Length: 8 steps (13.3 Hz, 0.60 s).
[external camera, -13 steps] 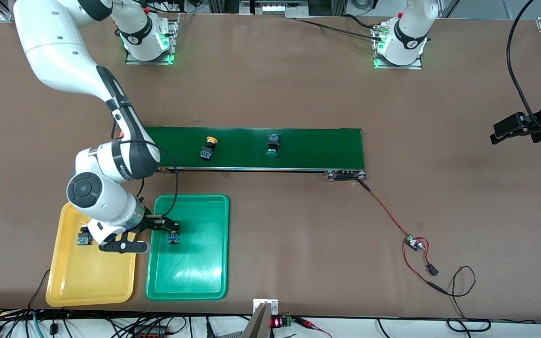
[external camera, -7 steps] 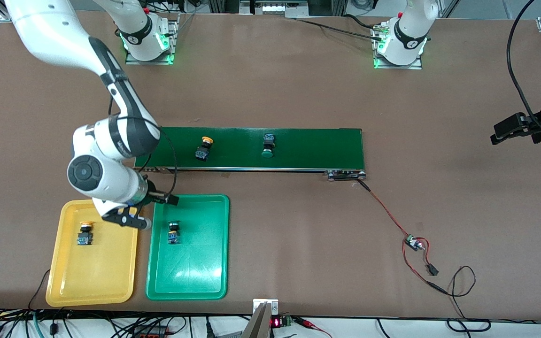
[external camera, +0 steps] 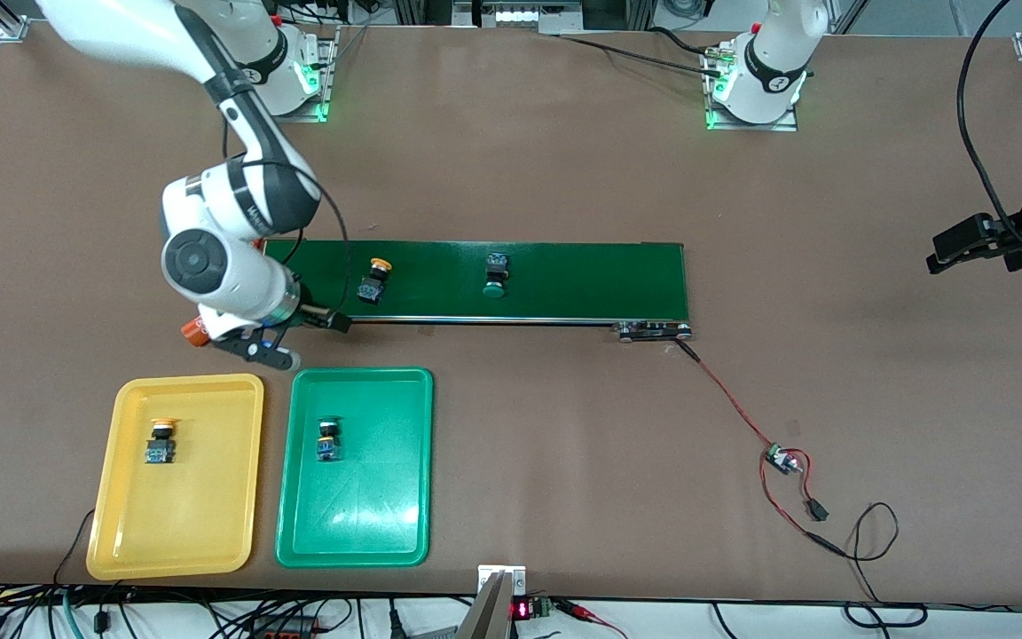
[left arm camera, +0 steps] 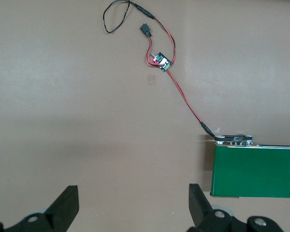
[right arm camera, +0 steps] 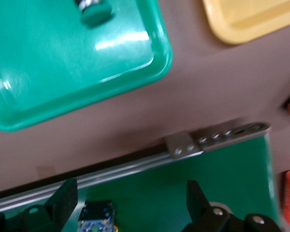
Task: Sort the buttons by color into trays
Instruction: 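Move the right gripper back to the belt end, then grasp an orange-cap button at the belt end with the right gripper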
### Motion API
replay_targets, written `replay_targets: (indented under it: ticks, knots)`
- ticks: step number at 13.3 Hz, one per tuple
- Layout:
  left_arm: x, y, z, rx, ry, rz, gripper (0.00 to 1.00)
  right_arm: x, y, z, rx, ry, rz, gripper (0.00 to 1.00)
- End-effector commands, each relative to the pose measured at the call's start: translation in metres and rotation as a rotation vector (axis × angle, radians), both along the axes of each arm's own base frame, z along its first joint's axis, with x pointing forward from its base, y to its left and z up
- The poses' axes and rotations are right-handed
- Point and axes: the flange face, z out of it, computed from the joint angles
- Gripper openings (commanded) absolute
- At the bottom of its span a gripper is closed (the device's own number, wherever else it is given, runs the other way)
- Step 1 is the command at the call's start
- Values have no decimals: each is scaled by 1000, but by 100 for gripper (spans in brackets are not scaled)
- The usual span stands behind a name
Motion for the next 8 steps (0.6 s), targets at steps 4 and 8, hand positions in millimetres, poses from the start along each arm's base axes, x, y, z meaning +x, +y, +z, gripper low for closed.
replay_targets:
  ticks: [4, 8]
  knots:
    - [3, 5, 0, 4, -21, 3, 100, -59, 22, -13, 15, -44, -7, 100]
    - [4, 4, 1, 4, -24, 1, 100, -71, 22, -31, 32, -68, -6, 100]
